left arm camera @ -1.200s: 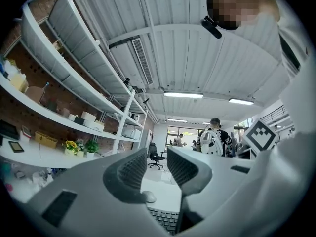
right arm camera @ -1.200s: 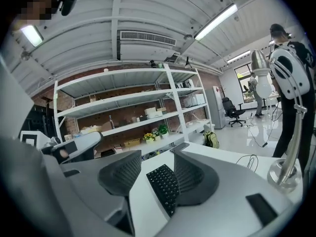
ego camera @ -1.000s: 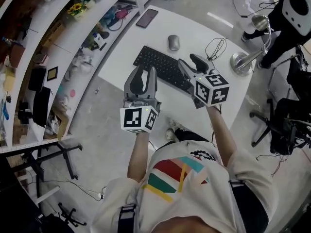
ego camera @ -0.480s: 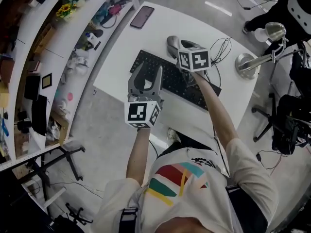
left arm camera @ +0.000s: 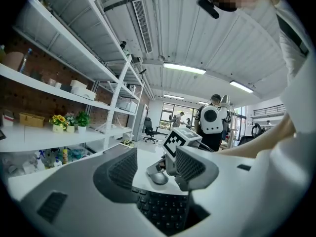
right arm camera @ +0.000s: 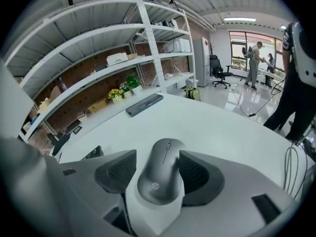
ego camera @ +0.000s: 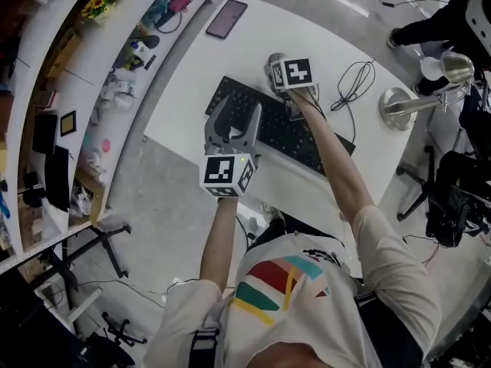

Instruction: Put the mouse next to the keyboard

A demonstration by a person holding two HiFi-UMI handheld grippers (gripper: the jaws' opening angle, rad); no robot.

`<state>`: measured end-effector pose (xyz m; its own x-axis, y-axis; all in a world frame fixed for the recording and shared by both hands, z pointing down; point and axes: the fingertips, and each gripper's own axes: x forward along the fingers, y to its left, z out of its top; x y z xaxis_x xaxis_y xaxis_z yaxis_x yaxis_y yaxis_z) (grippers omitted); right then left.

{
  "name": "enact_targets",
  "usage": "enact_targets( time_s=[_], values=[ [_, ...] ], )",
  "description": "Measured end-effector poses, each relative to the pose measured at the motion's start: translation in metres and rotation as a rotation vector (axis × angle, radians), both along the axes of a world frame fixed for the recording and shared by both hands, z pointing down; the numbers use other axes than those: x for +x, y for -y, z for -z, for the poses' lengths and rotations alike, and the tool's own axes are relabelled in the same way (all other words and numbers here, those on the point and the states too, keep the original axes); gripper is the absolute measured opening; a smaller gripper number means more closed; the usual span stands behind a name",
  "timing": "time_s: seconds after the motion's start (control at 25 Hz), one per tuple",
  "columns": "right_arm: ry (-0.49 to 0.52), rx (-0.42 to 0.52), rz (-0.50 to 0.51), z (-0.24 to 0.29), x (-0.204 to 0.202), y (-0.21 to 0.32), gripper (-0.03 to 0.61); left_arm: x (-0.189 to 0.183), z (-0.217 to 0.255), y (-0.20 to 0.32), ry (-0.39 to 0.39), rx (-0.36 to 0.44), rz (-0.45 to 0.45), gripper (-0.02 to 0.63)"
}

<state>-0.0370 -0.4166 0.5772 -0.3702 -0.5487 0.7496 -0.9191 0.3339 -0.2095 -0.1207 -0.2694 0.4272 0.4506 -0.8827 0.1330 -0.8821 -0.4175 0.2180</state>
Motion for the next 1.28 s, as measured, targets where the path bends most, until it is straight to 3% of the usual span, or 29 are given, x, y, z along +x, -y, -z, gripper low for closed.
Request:
enact_targets(
  time_s=[0.32, 0.6, 0.8, 1.28],
  values=[
    [-0.006, -0.006, -0.054, 0.001, 0.001, 0.018, 0.25, -0.004, -0.016, 0.004, -0.009, -0.044, 0.009, 0.268],
    [-0.082, -0.014, -0.036, -0.009, 0.006, 0.016, 0.25, -0.002, -0.018, 0.006, -0.012, -0.05, 0.008, 0.268],
    [-0.031, -0.047, -0.079, -0.022, 0.006, 0.014, 0.255, -0.003, -0.021, 0.007, -0.015, -0.058, 0.015, 0.268],
    [-0.011, 0.018, -0.07, -0.014, 0.009, 0.015, 0.253, -0.011, -0.016, -0.003, 0.0, -0.049, 0.048, 0.268]
  ],
)
